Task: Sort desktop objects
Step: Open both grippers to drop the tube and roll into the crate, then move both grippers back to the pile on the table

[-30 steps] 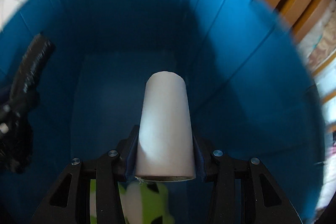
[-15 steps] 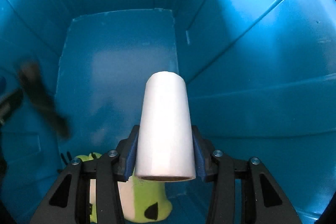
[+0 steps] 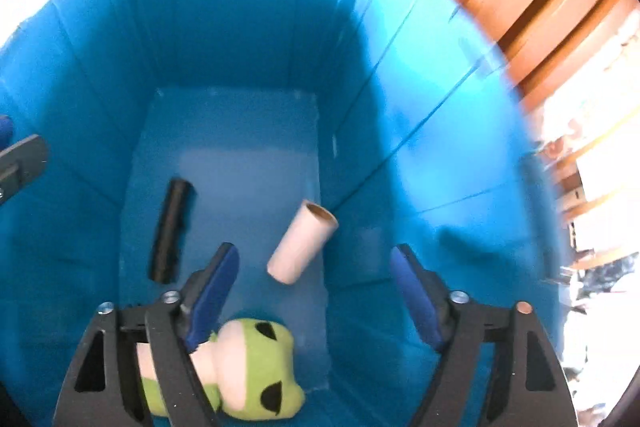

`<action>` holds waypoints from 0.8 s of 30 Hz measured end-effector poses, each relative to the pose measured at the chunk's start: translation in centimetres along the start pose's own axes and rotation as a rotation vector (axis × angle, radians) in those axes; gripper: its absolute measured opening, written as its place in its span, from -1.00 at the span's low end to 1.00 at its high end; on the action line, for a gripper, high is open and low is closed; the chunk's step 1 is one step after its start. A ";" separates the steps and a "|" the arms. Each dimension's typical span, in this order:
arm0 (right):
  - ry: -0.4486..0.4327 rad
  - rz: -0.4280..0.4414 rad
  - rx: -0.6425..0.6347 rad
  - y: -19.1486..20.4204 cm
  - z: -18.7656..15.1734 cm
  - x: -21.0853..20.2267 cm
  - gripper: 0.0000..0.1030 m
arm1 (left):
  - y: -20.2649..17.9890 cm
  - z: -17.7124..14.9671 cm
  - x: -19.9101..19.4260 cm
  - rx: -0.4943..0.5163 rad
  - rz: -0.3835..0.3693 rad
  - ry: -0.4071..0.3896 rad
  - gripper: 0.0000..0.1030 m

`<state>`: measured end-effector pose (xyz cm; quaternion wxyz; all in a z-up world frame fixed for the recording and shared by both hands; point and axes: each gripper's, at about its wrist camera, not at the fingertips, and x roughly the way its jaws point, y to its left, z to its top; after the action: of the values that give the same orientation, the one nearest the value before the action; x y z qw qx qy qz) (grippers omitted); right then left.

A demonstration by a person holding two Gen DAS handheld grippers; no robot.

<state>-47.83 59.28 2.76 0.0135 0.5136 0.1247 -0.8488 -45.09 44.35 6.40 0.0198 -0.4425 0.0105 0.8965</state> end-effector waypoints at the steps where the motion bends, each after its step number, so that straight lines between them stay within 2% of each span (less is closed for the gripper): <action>1: -0.037 0.005 0.012 -0.2 -0.2 -1.5 0.76 | 0.2 -0.1 -1.4 -0.005 -0.010 -0.027 -0.09; 6: -0.266 0.042 0.048 0.1 -2.6 -9.8 1.00 | 2.0 -1.9 -9.1 -0.052 -0.060 -0.194 0.17; 8: -0.340 0.028 0.035 0.9 -3.9 -12.0 0.99 | 3.0 -3.0 -11.9 -0.059 -0.065 -0.262 0.29; 11: -0.437 0.022 0.054 2.5 -6.4 -14.9 0.99 | 4.8 -5.5 -16.1 -0.064 -0.043 -0.390 0.46; 14: -0.521 0.067 0.092 4.2 -9.1 -17.2 1.00 | 7.0 -8.0 -18.8 -0.069 0.000 -0.485 0.53; 18: -0.614 0.070 0.129 7.3 -12.8 -19.8 1.00 | 10.2 -11.2 -21.1 -0.073 0.022 -0.542 0.53; 24: -0.692 0.131 0.174 12.2 -16.5 -22.5 1.00 | 16.0 -16.3 -22.4 -0.096 0.068 -0.573 0.53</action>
<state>-21.06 48.83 12.79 0.0657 0.2019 0.0069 -0.9772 -19.27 27.23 14.34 -0.0292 -0.1710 -0.0232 0.9846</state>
